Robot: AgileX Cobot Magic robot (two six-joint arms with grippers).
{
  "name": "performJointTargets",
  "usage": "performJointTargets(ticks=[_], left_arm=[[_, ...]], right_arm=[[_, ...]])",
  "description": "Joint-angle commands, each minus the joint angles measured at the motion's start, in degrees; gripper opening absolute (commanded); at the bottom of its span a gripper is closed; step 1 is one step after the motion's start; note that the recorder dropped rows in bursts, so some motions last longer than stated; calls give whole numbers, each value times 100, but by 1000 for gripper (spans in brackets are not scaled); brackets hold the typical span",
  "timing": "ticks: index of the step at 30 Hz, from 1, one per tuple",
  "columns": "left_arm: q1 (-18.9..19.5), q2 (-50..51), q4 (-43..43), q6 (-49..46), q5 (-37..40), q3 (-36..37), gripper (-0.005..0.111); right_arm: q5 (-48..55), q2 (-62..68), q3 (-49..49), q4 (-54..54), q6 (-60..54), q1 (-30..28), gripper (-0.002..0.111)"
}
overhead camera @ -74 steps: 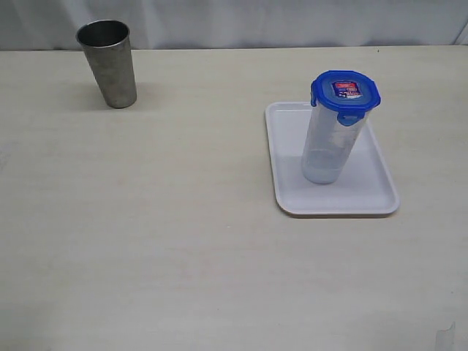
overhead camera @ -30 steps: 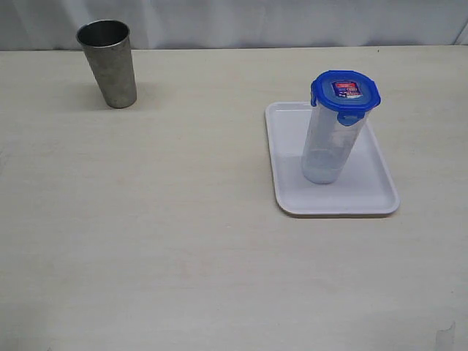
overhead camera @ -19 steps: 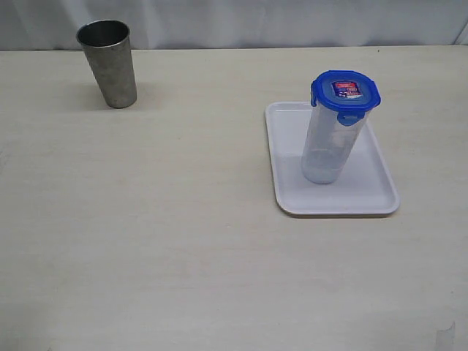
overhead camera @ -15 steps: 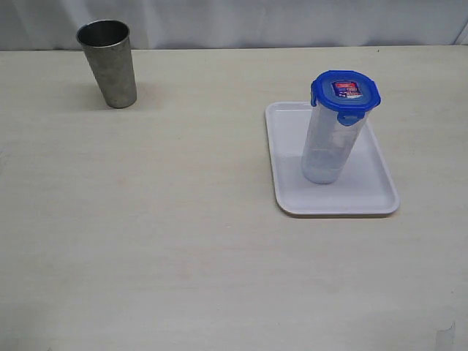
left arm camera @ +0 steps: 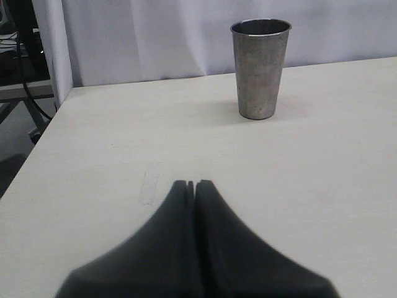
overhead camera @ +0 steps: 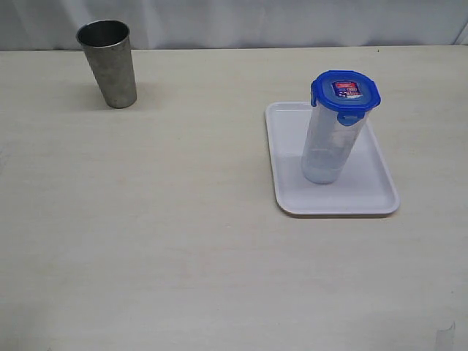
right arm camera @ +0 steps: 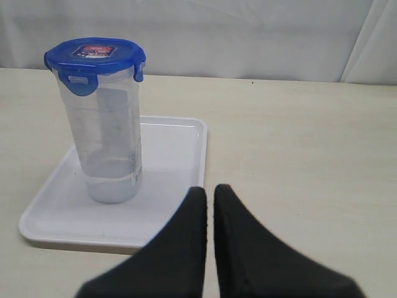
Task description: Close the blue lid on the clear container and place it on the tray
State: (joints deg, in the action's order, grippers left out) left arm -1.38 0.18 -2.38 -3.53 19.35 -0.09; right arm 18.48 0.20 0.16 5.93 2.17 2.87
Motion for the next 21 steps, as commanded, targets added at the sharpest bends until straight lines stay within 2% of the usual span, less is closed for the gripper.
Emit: performJointTargets(ticks=[1,21], left_arm=[[30,-18,-1,33,-57,9,0],[30,-18,-1,33,-57,9,0]], right_arm=[[-15,-20,-16,96,-44,-18,4],[70,-20,-16,32,-26,-18,4]])
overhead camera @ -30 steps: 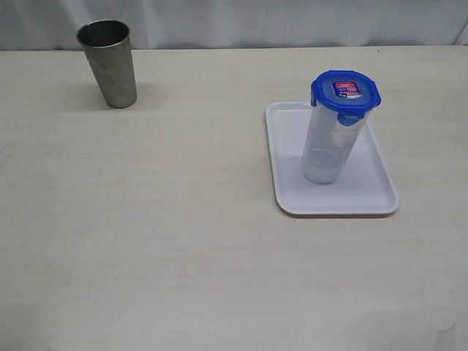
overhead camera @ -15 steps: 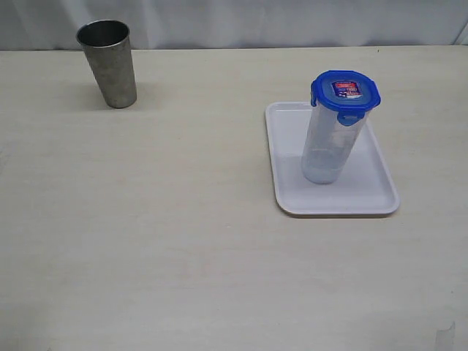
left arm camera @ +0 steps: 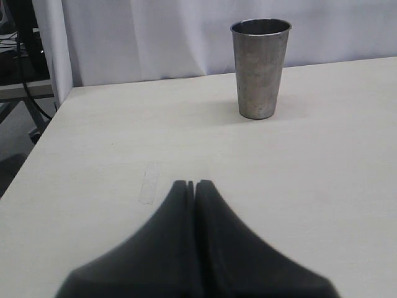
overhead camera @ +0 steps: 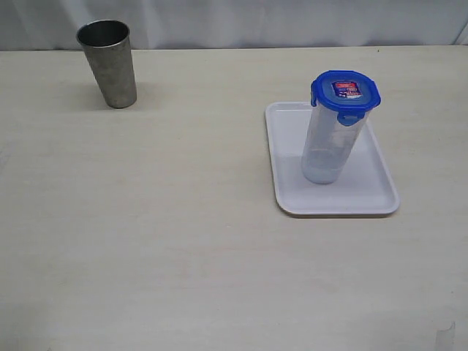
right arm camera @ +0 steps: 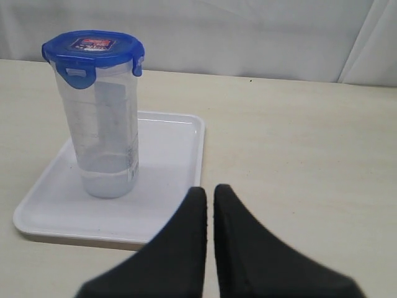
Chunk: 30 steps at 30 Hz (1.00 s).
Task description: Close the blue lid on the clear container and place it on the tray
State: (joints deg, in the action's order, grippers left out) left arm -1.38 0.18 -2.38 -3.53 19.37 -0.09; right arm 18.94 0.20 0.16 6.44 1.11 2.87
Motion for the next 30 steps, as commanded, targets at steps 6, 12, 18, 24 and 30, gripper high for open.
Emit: performJointTargets(ticks=[6,12,18,24,30], left_arm=[[30,-18,-14,33,-59,9,0],[30,-18,-14,33,-59,9,0],[30,-18,-14,33,-59,9,0],[30,-18,-14,33,-59,9,0],[30,-18,-14,33,-59,9,0]], right_arm=[[33,-20,-16,-19,105,-18,4],[47,-20,-16,-19,107,-18,4],[47,-20,-16,-19,107,-18,4],[47,-20,-16,-19,107,-18,4],[47,-20,-16,-19,107,-18,4]])
